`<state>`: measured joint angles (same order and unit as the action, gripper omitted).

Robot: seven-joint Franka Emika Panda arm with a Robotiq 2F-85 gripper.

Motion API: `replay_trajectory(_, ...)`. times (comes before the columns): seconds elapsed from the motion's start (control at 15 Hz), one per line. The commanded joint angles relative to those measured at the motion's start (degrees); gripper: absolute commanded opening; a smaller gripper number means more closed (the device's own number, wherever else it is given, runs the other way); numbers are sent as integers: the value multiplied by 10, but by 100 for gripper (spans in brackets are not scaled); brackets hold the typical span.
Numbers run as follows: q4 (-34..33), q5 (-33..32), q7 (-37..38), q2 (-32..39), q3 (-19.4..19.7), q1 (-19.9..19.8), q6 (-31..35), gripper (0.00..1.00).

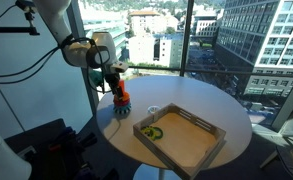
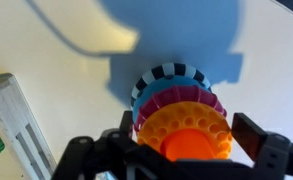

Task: Take a ring off of the ring toss

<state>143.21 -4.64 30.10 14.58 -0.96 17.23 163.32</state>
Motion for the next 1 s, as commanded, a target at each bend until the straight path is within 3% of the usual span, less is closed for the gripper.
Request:
replay_trajectory(0.0,-10,-4,6,17,9,7,15,100)
replay_trajectory(0.4,-8,1,2,24,15,11,30,100)
replay_trajectory(0.53,-7,0,2,23,17,14,31,72)
replay_trajectory(0.67,-5,2,1,18,17,15,34,59)
replay_trajectory(0.93,1,1,3,3,19,18,31,49)
